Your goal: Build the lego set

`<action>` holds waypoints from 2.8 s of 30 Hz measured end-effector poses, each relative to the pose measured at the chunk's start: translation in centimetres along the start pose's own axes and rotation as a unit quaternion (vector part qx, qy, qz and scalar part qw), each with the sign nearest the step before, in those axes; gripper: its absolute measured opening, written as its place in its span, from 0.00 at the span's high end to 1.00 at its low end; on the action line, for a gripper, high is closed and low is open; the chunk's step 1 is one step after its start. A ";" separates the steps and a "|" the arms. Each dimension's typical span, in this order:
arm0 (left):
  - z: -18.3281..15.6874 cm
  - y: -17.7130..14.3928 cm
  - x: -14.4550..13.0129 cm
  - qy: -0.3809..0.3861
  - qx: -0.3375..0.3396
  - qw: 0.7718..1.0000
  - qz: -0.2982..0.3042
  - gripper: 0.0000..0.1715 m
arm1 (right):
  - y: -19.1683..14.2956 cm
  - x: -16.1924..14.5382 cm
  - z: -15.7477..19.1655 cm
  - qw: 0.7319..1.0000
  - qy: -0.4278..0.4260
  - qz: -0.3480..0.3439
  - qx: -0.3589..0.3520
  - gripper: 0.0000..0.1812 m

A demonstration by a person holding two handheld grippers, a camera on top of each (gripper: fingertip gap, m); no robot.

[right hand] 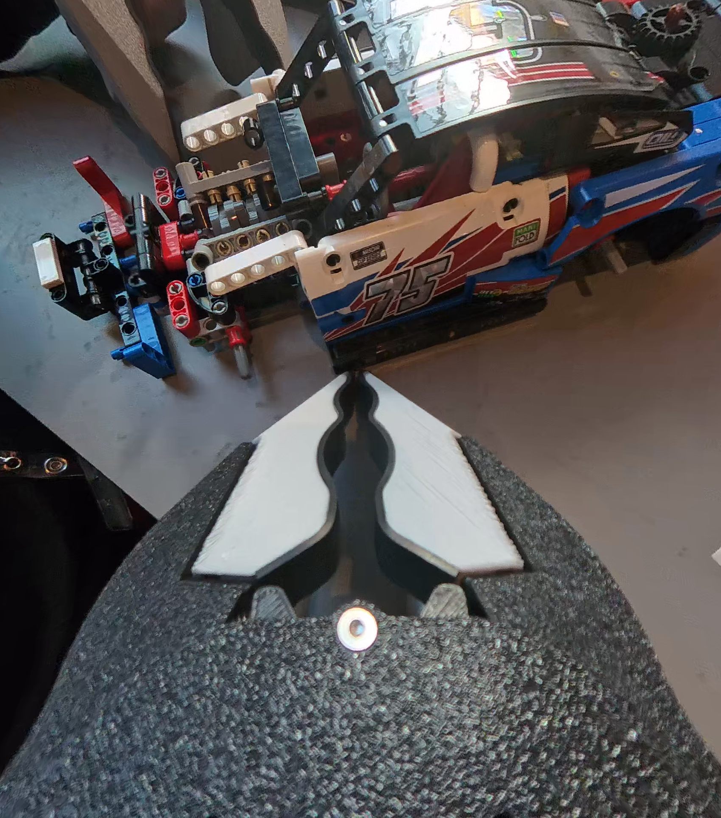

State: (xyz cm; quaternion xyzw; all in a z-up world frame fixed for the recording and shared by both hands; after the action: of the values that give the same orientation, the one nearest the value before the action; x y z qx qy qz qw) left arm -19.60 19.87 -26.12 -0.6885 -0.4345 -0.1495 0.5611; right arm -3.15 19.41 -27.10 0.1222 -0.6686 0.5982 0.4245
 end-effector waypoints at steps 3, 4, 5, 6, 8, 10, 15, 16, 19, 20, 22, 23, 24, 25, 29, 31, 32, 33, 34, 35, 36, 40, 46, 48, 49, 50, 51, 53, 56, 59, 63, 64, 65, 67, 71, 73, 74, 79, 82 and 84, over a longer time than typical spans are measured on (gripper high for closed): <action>-0.3 0.3 0.3 -0.009 -0.005 1.000 -0.005 0.59 | -0.2 -0.2 -0.4 1.000 0.001 0.005 -0.010 1.00; -0.5 0.5 0.3 -0.007 -0.002 1.000 -0.005 0.59 | -0.4 -0.3 -0.5 1.000 0.002 0.006 -0.014 1.00; -0.5 0.6 0.4 -0.004 0.002 1.000 -0.004 0.59 | -0.4 -0.4 -0.7 1.000 0.003 0.006 -0.015 1.00; -0.6 0.7 0.4 0.000 0.005 1.000 -0.003 0.59 | -0.5 -0.4 -0.8 1.000 0.004 0.006 -0.016 1.00; -0.7 0.8 0.4 0.001 0.003 1.000 -0.003 0.59 | -0.6 -0.5 -0.9 1.000 0.006 0.005 -0.016 1.00; -0.8 0.9 0.6 -0.006 -0.004 1.000 -0.006 0.58 | -0.7 -0.5 -1.0 1.000 0.003 0.007 -0.022 1.00; -1.2 1.3 0.9 -0.008 -0.013 1.000 -0.009 0.55 | -1.1 -0.9 -1.4 0.999 0.001 0.009 -0.039 1.00; -1.3 1.2 0.9 -0.006 -0.011 1.000 -0.012 0.56 | -1.1 -0.9 -1.4 0.999 0.004 0.006 -0.037 1.00; -1.7 -0.2 1.0 -0.022 -0.008 0.999 -0.031 0.59 | -2.1 -1.3 -2.0 0.999 0.019 0.006 -0.051 0.96; -2.0 -0.9 1.0 -0.029 -0.005 0.999 -0.035 0.58 | -2.7 -1.4 -2.0 0.998 0.023 0.001 -0.053 0.95; -3.2 -2.5 0.5 -0.019 0.011 0.999 -0.044 0.58 | -4.1 -1.6 -1.9 0.998 0.029 -0.009 -0.049 0.93; -3.7 -3.2 0.1 -0.010 0.023 0.999 -0.047 0.58 | -4.7 -1.8 -1.6 0.999 0.027 -0.013 -0.045 0.92; -4.3 -3.7 -0.4 -0.004 0.028 0.999 -0.046 0.58 | -5.2 -1.9 -1.1 0.999 0.021 -0.016 -0.038 0.90; -4.9 -4.0 -1.1 -0.002 0.026 0.999 -0.039 0.58 | -5.5 -2.0 -0.4 0.999 0.014 -0.021 -0.028 0.89; -6.2 -4.0 -3.2 0.026 0.028 0.999 -0.021 0.59 | -5.4 -1.5 3.5 0.999 -0.025 -0.036 0.010 0.88; -6.3 -3.4 -4.0 0.036 0.026 0.999 -0.005 0.59 | -4.5 -1.0 5.4 0.998 -0.054 -0.036 0.012 0.84; -6.4 -3.0 -4.3 0.039 0.019 0.999 0.008 0.59 | -3.9 -0.6 6.1 0.997 -0.067 -0.037 0.004 0.83; -6.6 -2.7 -4.5 0.046 0.014 0.999 0.016 0.59 | -3.3 -0.4 6.9 0.996 -0.077 -0.036 0.003 0.81; -6.7 -2.4 -4.7 0.054 0.012 0.998 0.021 0.60 | -2.6 -0.3 7.6 0.996 -0.086 -0.031 0.004 0.79; -6.9 -2.1 -5.0 0.061 0.007 0.998 0.029 0.62 | -2.1 -0.3 8.2 0.995 -0.094 -0.025 0.005 0.78; -7.0 -1.8 -5.3 0.066 0.003 0.997 0.036 0.63 | -1.6 -0.2 8.6 0.995 -0.101 -0.023 0.005 0.78; -6.9 -1.6 -5.0 0.067 0.009 0.997 0.036 0.67 | -0.7 -0.4 8.8 0.994 -0.110 -0.017 -0.002 0.78; -7.3 -0.5 -4.4 0.074 0.013 0.997 0.030 0.67 | -0.6 -0.6 8.6 0.992 -0.121 -0.027 0.013 0.78; -7.3 -0.3 -4.2 0.081 0.016 0.996 0.031 0.67 | -0.3 -0.7 8.6 0.992 -0.123 -0.034 0.015 0.78; -7.4 -0.2 -4.1 0.084 0.019 0.996 0.032 0.68 | -0.2 -0.7 8.7 0.992 -0.122 -0.037 0.017 0.79; -7.4 -0.1 -4.1 0.088 0.022 0.995 0.032 0.68 | -0.1 -0.7 8.7 0.992 -0.118 -0.043 0.019 0.79; -7.4 0.0 -4.1 0.092 0.026 0.995 0.033 0.68 | -0.1 -0.7 8.7 0.992 -0.114 -0.046 0.016 0.79; -7.4 0.0 -4.1 0.098 0.031 0.994 0.034 0.68 | 0.0 -0.6 8.7 0.993 -0.106 -0.054 0.016 0.79; -7.3 0.0 -4.1 0.098 0.033 0.994 0.033 0.68 | 0.1 -0.4 8.7 0.992 -0.111 -0.059 0.016 0.79; -7.3 0.1 -4.1 0.101 0.038 0.994 0.033 0.69 | 0.3 -0.4 8.7 0.992 -0.108 -0.057 0.020 0.79; -7.2 -0.1 -4.0 0.084 0.024 0.996 0.028 0.70 | 0.1 -0.3 8.5 0.995 -0.078 -0.059 0.031 0.80; -7.1 -0.1 -4.0 0.077 0.018 0.997 0.027 0.70 | 0.1 -0.3 8.4 0.995 -0.074 -0.056 0.030 0.79; -7.1 -0.1 -3.9 0.073 0.014 0.997 0.025 0.70 | 0.0 -0.4 8.4 0.996 -0.072 -0.053 0.032 0.79; -7.0 -0.2 -3.9 0.073 0.018 0.997 0.025 0.71 | -0.1 -0.5 8.2 0.997 -0.059 -0.044 0.034 0.79; -7.0 -0.1 -3.9 0.080 0.023 0.996 0.027 0.72 | -0.1 -0.5 7.9 0.999 -0.024 -0.023 0.043 0.78; -7.0 -0.1 -3.9 0.077 0.020 0.997 0.026 0.72 | 0.0 -0.5 8.2 0.998 -0.022 -0.024 0.048 0.78; -7.0 -0.1 -3.9 0.078 0.021 0.996 0.026 0.72 | 0.1 -0.5 8.1 0.998 -0.029 -0.025 0.043 0.78; -7.1 0.0 -4.1 0.105 0.045 0.993 0.033 0.71 | -0.1 -0.4 8.2 0.997 -0.041 -0.059 0.018 0.78; -7.2 -0.1 -4.3 0.116 0.051 0.991 0.036 0.69 | -0.1 -0.6 8.5 0.997 -0.046 -0.059 0.000 0.77; -7.3 -0.4 -4.7 0.125 0.053 0.990 0.040 0.64 | -0.4 -0.7 9.0 0.997 -0.060 -0.056 -0.005 0.77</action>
State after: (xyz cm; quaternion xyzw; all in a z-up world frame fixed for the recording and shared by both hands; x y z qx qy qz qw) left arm -20.51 11.24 -26.72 -0.6501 -0.3404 -0.1887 0.6526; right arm -6.24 10.95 -26.68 0.1934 -0.6875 0.5618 0.4175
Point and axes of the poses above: each gripper's, where its closed fingertips meet, y out along the fingers, x out of its top, z = x × y across the jaws, the point moved 3 cm from there along -y, back along the fingers, and after that the axes turned 3 degrees about z, right-handed, at the moved point
